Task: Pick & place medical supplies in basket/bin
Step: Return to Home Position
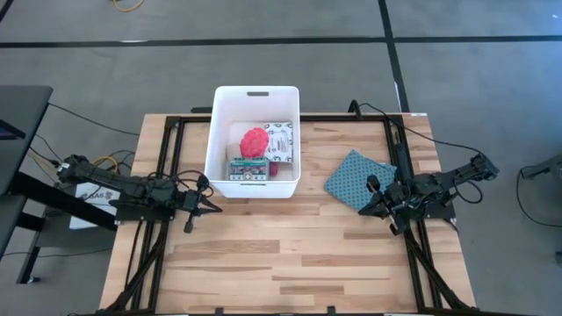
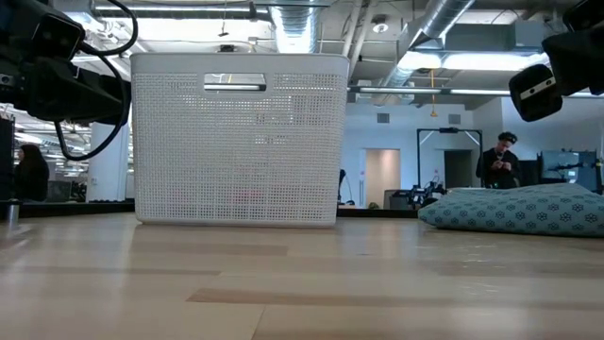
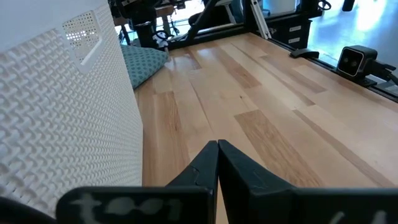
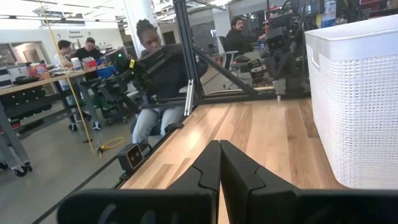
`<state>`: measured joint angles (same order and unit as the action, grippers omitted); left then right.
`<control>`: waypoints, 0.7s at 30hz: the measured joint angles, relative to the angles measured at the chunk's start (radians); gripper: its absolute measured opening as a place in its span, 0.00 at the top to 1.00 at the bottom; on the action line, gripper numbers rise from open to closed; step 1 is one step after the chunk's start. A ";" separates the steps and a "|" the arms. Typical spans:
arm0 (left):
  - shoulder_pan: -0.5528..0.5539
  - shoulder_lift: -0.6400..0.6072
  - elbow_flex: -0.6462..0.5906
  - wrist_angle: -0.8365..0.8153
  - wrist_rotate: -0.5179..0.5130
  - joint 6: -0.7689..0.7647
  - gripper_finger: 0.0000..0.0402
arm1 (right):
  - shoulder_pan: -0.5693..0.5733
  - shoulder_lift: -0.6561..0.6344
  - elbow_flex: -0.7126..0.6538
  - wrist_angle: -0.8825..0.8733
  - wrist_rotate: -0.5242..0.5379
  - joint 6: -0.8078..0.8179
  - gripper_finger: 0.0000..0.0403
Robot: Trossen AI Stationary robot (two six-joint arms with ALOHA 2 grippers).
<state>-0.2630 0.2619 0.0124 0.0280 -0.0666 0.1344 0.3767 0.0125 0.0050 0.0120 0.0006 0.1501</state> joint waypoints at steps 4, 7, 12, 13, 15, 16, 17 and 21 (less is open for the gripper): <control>0.000 0.000 0.000 0.000 0.000 0.004 1.00 | 0.000 0.000 0.000 0.000 0.000 0.000 1.00; 0.000 0.000 0.000 0.000 0.000 0.005 1.00 | 0.000 0.000 0.000 0.000 0.000 0.000 1.00; 0.000 0.000 0.000 0.000 0.000 0.004 1.00 | 0.000 0.000 0.000 0.000 0.000 0.000 1.00; 0.000 0.000 0.000 0.000 0.000 0.007 1.00 | 0.000 0.000 0.000 0.000 0.000 0.000 1.00; 0.000 0.000 0.000 0.000 0.000 0.004 1.00 | 0.000 0.000 0.000 0.000 0.000 0.000 1.00; 0.000 0.000 0.000 0.000 0.000 -0.002 1.00 | 0.000 0.000 0.000 0.000 0.000 0.000 1.00; 0.000 0.000 0.000 0.000 0.000 -0.003 1.00 | 0.000 0.000 0.000 0.000 0.000 0.000 1.00; 0.000 0.000 0.000 0.000 0.000 0.007 1.00 | 0.000 0.000 0.000 0.000 0.000 0.000 1.00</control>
<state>-0.2627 0.2618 0.0124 0.0280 -0.0669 0.1411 0.3767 0.0124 0.0048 0.0120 0.0009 0.1501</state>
